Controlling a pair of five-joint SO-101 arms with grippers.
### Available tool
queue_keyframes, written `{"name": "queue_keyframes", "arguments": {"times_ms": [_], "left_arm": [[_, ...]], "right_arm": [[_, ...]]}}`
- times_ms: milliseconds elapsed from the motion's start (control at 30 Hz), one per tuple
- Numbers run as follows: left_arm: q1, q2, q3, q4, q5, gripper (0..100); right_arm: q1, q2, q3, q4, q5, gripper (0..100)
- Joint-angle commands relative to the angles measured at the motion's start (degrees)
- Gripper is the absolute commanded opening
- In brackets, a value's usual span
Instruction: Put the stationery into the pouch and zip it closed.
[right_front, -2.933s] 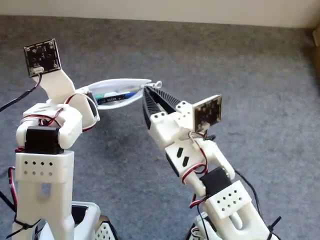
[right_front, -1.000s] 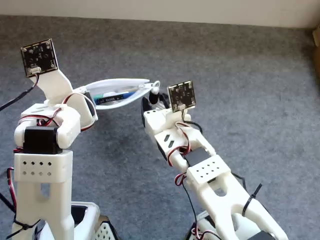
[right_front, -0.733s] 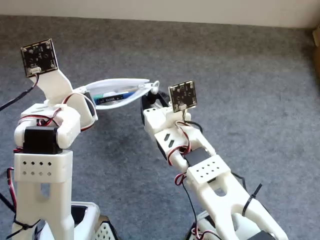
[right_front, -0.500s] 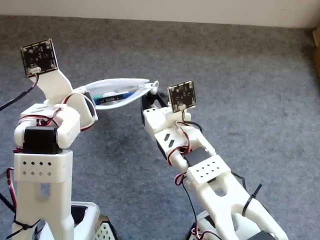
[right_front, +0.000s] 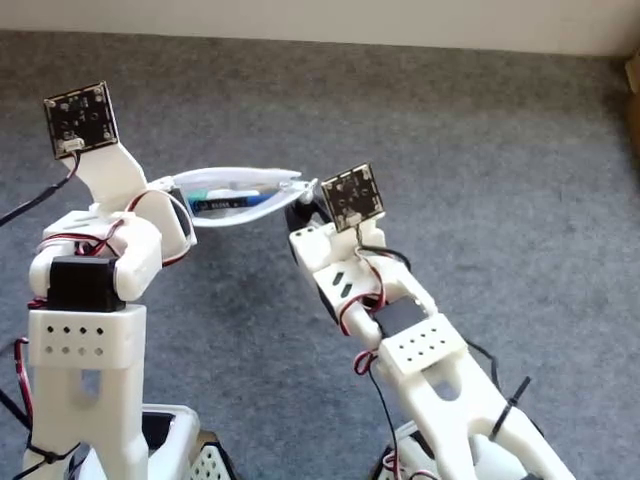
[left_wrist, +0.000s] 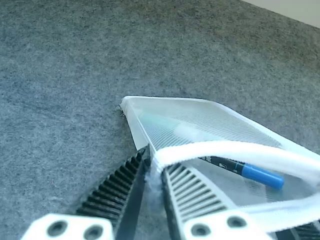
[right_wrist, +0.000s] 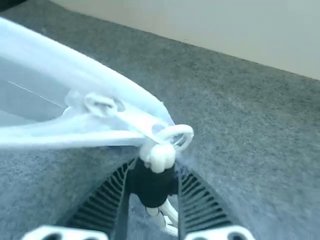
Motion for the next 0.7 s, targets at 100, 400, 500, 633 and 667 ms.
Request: {"name": "queue_keyframes", "arguments": {"times_ms": [100,400,500,633,667], "left_arm": [[-4.1,0.0,0.4,-1.1,-0.5,1],[-4.5,0.0,2.6,-1.1,-3.9,12],[-4.4,0.0,3.5,-1.1,-4.2,20],[-3.6,0.3,3.6,-2.4,-4.4,22],[-2.9,0.4,3.6,-3.2,-4.5,22]], "right_arm": [[0.5,-14.4,-3.1,16.0,0.4,0.5],[0.5,-26.2,-2.7,33.7,0.4,0.5],[0.5,-30.9,-2.4,38.5,0.4,0.5],[0.4,-37.3,1.1,43.0,0.4,0.5],[0.3,-38.9,2.0,43.5,0.4,0.5]]}}
